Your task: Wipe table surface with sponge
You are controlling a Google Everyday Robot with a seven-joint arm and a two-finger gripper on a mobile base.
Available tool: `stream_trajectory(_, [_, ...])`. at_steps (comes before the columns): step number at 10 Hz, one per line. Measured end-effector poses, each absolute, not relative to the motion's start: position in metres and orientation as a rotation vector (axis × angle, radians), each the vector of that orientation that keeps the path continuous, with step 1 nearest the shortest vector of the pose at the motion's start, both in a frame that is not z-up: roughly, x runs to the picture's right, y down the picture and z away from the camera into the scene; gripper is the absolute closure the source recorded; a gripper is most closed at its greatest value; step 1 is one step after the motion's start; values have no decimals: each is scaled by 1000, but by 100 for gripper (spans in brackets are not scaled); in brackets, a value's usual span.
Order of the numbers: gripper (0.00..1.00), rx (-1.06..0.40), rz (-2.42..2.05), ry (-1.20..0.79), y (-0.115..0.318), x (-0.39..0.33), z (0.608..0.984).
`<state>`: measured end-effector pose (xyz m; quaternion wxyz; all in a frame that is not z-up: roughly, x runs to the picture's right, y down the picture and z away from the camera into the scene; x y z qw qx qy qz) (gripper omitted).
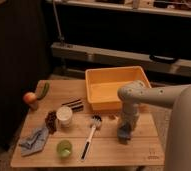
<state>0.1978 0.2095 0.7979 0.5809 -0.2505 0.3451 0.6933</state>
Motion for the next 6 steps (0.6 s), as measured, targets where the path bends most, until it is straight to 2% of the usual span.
stream_trajectory(3, [86, -585, 1671, 829, 211, 242, 803])
stream_trajectory(6, [86, -583, 1692, 825, 209, 257, 799])
